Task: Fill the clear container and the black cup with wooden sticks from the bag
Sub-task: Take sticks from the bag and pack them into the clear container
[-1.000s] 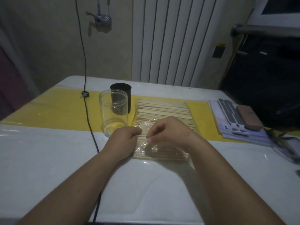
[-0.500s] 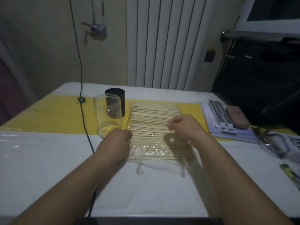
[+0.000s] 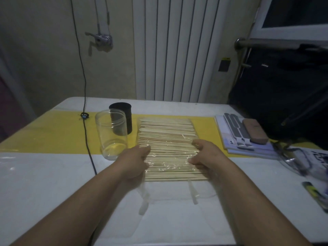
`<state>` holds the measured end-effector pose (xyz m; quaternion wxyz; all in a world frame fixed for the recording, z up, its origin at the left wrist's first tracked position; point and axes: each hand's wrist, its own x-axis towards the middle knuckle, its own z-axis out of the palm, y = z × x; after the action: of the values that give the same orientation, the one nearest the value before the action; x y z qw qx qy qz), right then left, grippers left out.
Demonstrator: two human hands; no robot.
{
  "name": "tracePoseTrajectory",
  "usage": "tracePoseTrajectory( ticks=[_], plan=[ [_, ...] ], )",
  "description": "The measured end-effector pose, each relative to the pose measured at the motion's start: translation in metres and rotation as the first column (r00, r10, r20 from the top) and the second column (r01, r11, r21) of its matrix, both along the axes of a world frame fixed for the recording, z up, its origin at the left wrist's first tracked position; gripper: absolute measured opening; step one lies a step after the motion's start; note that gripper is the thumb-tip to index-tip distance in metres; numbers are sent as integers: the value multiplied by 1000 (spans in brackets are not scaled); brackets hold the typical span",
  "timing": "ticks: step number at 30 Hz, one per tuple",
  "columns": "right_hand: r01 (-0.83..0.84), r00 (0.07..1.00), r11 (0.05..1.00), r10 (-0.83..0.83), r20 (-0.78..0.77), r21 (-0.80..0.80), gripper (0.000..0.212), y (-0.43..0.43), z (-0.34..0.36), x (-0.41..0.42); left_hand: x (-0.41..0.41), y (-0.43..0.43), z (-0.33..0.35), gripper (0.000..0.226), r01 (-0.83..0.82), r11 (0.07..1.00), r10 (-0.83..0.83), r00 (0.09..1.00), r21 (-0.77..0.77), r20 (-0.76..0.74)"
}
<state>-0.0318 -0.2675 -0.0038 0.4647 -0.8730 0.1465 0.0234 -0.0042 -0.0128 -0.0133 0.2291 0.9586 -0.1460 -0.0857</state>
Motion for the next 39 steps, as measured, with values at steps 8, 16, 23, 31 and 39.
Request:
tracePoseTrajectory(
  ticks=[8,16,23,31,39],
  plan=[
    [98,995,991,-100,23,89,65,-5,-8,29,37,-29,-6,52,-86,996,87,994,-15,63],
    [110,992,988,-117,54,108,69,-12,-17,87,89,-55,1,42,-287,952,290,957,-106,10],
    [93,991,996,-93,99,5,69,-13,-15,126,127,-65,6,32,-321,940,325,946,-112,16],
    [-3,995,968,29,98,-251,58,-10,-9,115,114,-63,-1,38,-291,953,300,944,-81,140],
    [53,944,842,132,301,-537,29,41,8,69,43,-36,6,57,-16,959,146,883,-283,446]
  ],
)
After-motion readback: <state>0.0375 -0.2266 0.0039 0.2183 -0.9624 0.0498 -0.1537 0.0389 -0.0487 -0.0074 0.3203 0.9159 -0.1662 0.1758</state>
